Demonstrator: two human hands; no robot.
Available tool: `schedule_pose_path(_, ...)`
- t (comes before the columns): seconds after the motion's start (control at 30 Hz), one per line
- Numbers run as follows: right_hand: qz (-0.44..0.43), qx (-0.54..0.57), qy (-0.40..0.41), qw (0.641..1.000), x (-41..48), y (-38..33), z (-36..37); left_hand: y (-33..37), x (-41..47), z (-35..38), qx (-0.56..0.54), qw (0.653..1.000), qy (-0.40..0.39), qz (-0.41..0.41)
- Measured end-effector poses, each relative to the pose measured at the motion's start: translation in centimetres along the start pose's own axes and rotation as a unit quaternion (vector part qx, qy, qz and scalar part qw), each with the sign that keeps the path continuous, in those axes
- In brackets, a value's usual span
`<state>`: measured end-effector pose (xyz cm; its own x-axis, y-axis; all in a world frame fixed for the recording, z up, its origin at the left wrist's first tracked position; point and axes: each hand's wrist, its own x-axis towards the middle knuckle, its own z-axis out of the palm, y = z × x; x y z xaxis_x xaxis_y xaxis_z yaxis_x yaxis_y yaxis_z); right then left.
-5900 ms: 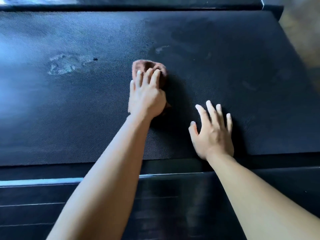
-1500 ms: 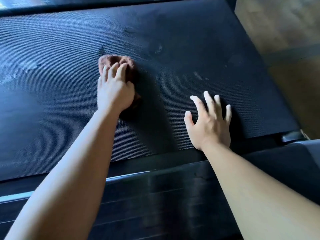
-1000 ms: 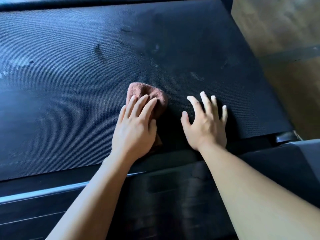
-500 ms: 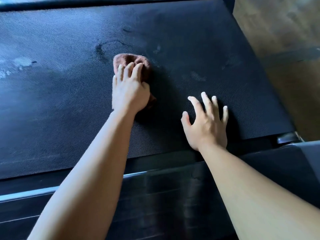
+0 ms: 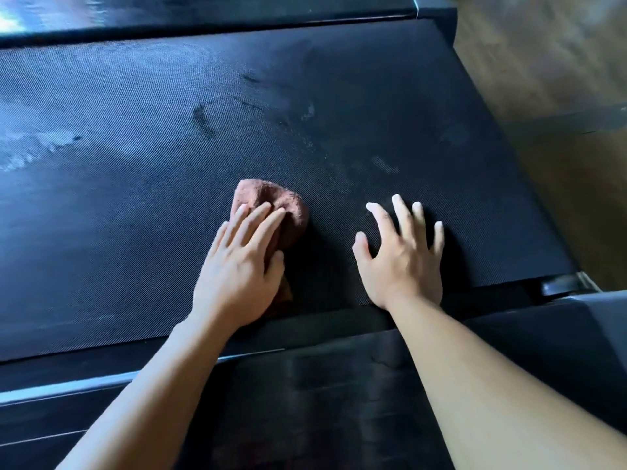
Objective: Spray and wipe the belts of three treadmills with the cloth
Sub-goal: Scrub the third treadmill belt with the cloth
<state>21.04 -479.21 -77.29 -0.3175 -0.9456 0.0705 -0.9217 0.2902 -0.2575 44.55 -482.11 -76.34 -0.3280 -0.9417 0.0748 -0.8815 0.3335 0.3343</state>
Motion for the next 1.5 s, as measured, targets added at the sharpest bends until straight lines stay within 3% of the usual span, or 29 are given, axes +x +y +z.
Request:
schedule_pose_path(0.17, -0.003, -0.004, 0.001, 1.000, 0.0, 0.0, 0.0, -2.1, 4.0, -0.9, 0.003, 0.988, 0.034, -0.149)
schedule_pose_path(0.27, -0.003, -0.004, -0.001, 1.000, 0.0, 0.0, 0.0, -1.5, 8.1, -0.7, -0.012, 0.981, 0.023, -0.194)
schedule_pose_path(0.33, -0.003, -0.001, -0.001, 1.000, 0.0, 0.0, 0.0, 0.0, 10.1, -0.1, -0.006, 0.986, 0.017, -0.168)
schedule_pose_path(0.43, -0.002, 0.004, -0.006, 1.000, 0.0, -0.1, -0.2, 2.6, 10.3, 0.8, -0.005, 0.998, -0.001, -0.067)
schedule_pose_path(0.6, -0.005, 0.012, -0.021, 1.000, 0.0, 0.1, -0.6, 4.7, 4.2, 1.2, -0.004, 0.996, -0.052, 0.070)
schedule_pose_path(0.7, -0.021, 0.038, -0.042, 0.998, 0.1, 0.5, -1.1, 2.8, 0.3, 0.5, 0.005, 0.996, -0.048, 0.070)
schedule_pose_path(0.83, -0.057, 0.054, -0.094, 0.992, -0.7, 3.1, -3.0, -0.5, -0.7, -0.6, 0.004, 1.000, -0.015, -0.006)
schedule_pose_path(1.1, -0.010, -0.062, -0.129, 0.990, -5.7, 11.8, -7.6, 2.7, 5.5, 0.1, 0.006, 0.996, -0.011, -0.094)
schedule_pose_path(1.2, -0.002, -0.087, -0.129, 0.988, -6.6, 12.7, -7.9, 7.5, 7.2, 1.3, -0.008, 0.998, -0.030, -0.058)
schedule_pose_path(1.33, 0.003, -0.087, -0.111, 0.990, -6.5, 12.6, -7.5, 14.1, 6.2, 3.4, -0.002, 0.997, -0.055, 0.050)
schedule_pose_path(1.5, 0.002, -0.087, -0.103, 0.991, -6.5, 12.9, -7.4, 14.3, 2.2, 3.9, -0.008, 0.990, -0.068, 0.127)
